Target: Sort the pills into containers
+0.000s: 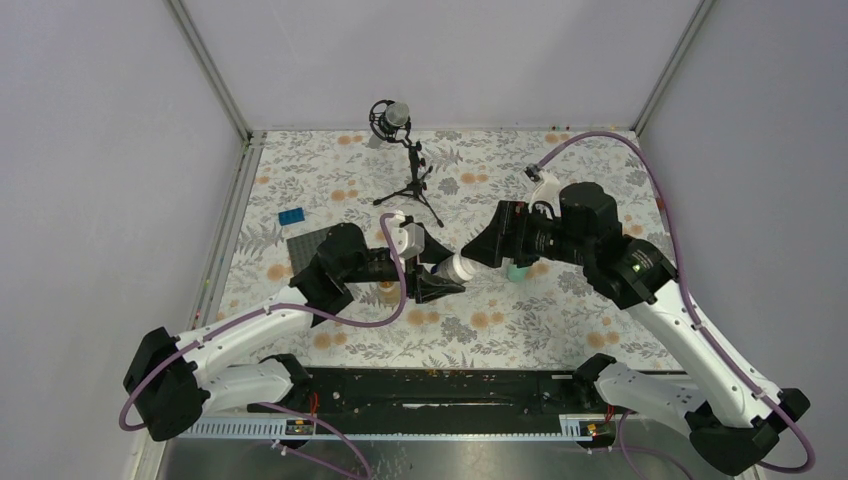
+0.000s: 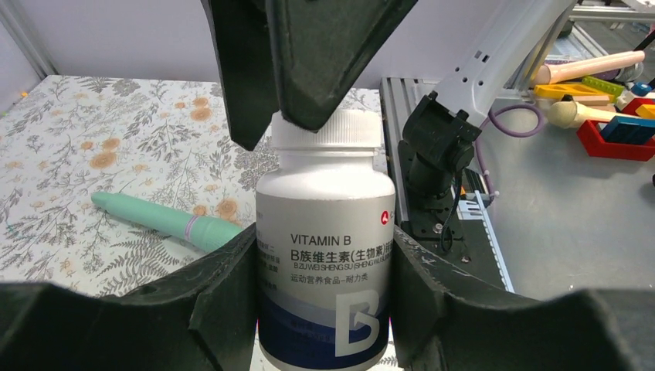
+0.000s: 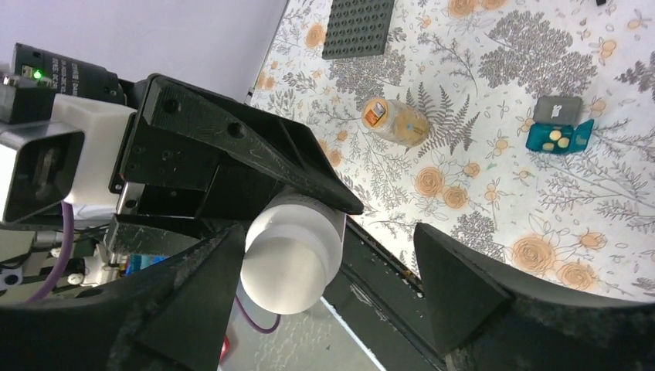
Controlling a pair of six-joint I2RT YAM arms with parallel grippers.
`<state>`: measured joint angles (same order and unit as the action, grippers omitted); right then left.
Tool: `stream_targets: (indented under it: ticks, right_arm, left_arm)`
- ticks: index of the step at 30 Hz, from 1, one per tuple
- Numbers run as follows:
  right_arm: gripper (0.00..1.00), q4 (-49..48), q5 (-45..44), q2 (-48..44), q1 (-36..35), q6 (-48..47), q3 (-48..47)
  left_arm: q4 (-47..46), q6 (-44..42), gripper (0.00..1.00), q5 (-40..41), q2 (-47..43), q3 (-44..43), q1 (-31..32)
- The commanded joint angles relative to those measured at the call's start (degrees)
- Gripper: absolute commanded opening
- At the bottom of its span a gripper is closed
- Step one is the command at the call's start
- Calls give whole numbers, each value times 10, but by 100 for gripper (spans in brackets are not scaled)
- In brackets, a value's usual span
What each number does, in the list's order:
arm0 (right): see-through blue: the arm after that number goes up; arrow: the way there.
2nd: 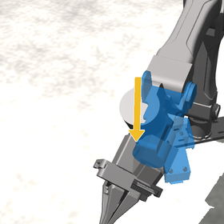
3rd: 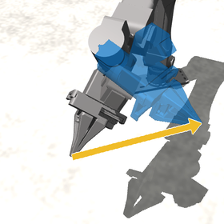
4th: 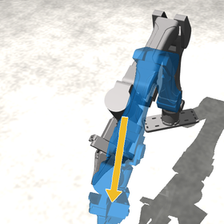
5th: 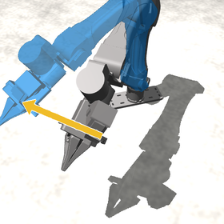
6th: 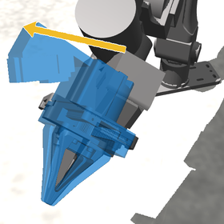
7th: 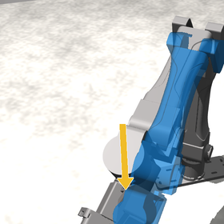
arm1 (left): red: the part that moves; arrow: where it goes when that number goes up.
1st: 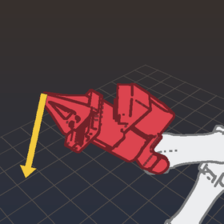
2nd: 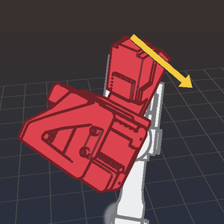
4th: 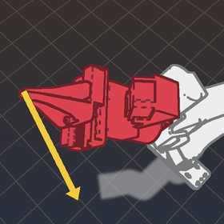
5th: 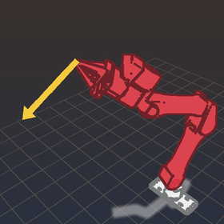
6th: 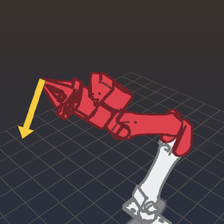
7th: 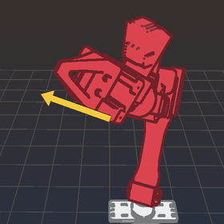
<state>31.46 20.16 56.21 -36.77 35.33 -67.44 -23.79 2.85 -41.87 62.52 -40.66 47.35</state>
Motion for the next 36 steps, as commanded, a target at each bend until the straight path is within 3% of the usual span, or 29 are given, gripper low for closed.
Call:
stream_targets:
  ticks: [1, 10, 22, 32, 36]
  right_arm:
    - [89, -2, 4, -29, -2, -66, -28]
    - [91, 6, 88, -27, -2, -130, -23]
    - [88, -49, 1, 35, -2, -37, -21]
    - [87, -50, -55, 33, 4, -13, -28]
    - [90, -55, -20, -3, 5, -54, -37]
  left_arm:
    - [-62, 16, 0, -2, -17, 1, 0]
    - [-61, 32, 0, -18, -17, -6, -1]
    - [-69, 46, 0, -96, -31, 0, -2]
    - [-47, 35, 0, -66, -37, 3, -4]
    - [-32, 33, 0, -44, -32, -2, -4]
